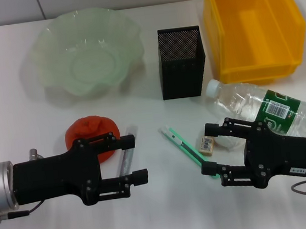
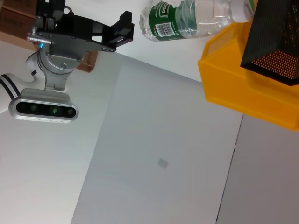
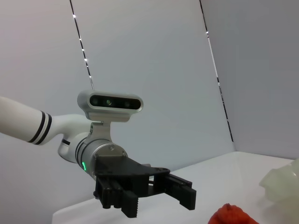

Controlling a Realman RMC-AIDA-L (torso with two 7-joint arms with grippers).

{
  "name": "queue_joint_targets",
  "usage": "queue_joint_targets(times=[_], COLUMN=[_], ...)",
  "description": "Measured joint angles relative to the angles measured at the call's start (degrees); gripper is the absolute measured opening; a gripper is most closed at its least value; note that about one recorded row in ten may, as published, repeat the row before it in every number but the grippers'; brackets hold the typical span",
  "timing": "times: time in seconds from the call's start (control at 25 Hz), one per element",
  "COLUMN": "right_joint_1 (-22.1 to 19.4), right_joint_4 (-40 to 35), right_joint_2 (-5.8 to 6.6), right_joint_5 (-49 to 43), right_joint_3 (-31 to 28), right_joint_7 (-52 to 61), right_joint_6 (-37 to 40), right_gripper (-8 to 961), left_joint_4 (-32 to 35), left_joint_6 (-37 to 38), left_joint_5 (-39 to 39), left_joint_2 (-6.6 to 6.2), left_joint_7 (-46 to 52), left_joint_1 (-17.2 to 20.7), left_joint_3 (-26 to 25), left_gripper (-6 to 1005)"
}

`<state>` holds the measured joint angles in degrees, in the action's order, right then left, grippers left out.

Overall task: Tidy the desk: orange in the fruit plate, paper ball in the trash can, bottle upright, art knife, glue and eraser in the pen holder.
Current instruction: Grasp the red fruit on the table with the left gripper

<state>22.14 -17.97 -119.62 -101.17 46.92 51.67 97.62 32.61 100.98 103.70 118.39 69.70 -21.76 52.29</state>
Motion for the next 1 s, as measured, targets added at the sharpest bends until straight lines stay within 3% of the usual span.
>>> queue_joint_targets(times=[0.2, 0.4, 0.72, 1.0], right_joint_1=[0.01, -0.44, -0.6, -0.62], right_joint_4=[0.04, 0.1, 1.55, 1.8], right_joint_2=[0.0, 0.0, 0.0, 0.01], right_joint_5=[0.01, 0.12, 0.19, 1.06], right_joint_3=[0.01, 0.0, -0.73, -0.79], right_joint_7=[0.0, -0.06, -0.17, -0.18], right_joint_6=[-0.08, -0.43, -0.78, -0.77], right_gripper=[787, 787, 788, 788], left_joint_4=[-0.03, -0.73, -7.24, -12.22], left_joint_6=[0.0, -1.13, -12.21, -18.08], left_joint_5=[-0.09, -1.15, -10.8, -11.37], left_joint_2=[0.06, 0.26, 0.22, 0.25], left_joint_7=[-0.08, -3.13, -12.32, -18.71], left_joint_1=[0.02, -0.18, 0.1, 0.45], left_joint_3=[-1.06, -5.57, -7.32, -7.36], left_gripper=[768, 764, 759, 754])
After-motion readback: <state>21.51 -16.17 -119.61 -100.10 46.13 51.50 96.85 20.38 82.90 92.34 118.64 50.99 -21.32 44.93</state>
